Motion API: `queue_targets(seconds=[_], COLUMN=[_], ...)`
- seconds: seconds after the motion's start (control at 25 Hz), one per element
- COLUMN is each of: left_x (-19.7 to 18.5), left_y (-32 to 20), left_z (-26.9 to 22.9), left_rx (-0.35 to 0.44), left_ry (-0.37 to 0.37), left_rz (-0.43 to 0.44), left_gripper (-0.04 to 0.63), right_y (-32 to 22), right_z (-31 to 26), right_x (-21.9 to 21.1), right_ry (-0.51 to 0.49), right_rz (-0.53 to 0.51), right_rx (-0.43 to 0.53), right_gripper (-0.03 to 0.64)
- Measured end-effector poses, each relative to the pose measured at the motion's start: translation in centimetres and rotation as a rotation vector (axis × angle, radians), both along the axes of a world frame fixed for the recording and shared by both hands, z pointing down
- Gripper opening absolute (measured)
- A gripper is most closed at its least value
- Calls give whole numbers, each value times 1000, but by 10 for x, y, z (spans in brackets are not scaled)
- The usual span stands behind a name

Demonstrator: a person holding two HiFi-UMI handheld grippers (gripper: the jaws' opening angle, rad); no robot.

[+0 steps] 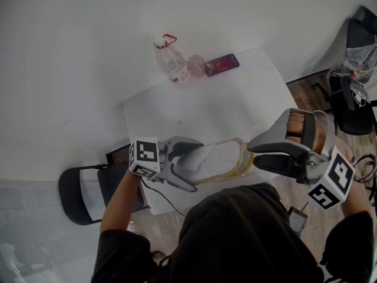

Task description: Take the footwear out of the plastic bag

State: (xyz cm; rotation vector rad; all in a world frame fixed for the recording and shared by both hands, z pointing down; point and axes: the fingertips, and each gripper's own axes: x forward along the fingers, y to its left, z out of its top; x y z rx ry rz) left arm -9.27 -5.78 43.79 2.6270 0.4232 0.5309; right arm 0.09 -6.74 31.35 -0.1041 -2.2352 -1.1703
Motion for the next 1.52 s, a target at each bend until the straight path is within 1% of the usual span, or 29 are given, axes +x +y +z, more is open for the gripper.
queue_targets(seconds=[0.08, 0.2, 0.4, 0.48, 0.72, 0.84, 0.92, 1.0, 1.04, 1.08, 1.16, 1.2, 1.28, 1.36, 1.4, 1.44, 1.52], left_x=[2, 4, 7, 8, 10, 13, 16, 18, 18, 18, 18, 18, 18, 18, 18, 18, 17], left_y=[3, 7, 17, 21, 19, 22, 24, 24, 24, 23, 21, 19, 12, 1, -6, -12, -22], left_z=[0, 3, 8, 10, 7, 2, -1, -1, 0, 0, 2, 3, 11, 19, 20, 19, 17], left_rx=[-1, -7, -23, -25, -46, -68, -68, -62, -60, -55, -19, 17, 129, 277, 342, 395, 480], left_ry=[-5, -32, -78, -87, -75, -50, -38, -40, -42, -42, -47, -55, -89, -129, -137, -138, -144], left_rz=[9, 29, 74, 89, 90, 97, 106, 111, 109, 103, 85, 74, 53, 27, 5, -22, -77], left_gripper=[580, 580, 580, 580, 579, 578, 578, 578, 578, 578, 579, 580, 580, 580, 580, 580, 580], right_y=[4, 8, 7, 7, 18, 24, 27, 26, 25, 24, 23, 23, 20, 13, 8, 3, -10], right_z=[2, 4, 5, 6, 23, 33, 39, 41, 42, 43, 44, 44, 44, 46, 47, 47, 46], right_x=[0, -1, 1, 1, -5, -9, -13, -16, -16, -16, -16, -16, -15, -11, -8, -5, -1], right_ry=[7, 13, 26, 29, 80, 101, 112, 115, 118, 123, 132, 134, 137, 133, 122, 100, 22], right_rz=[-12, -25, -9, -7, -56, -83, -103, -110, -109, -106, -100, -93, -65, -19, 13, 52, 152], right_rx=[-21, -36, -24, -35, -43, -41, -29, 15, 42, 64, 81, 80, 52, 11, -14, -49, -158], right_gripper=[199, 201, 201, 204, 202, 201, 195, 157, 118, 99, 87, 84, 80, 77, 77, 77, 77])
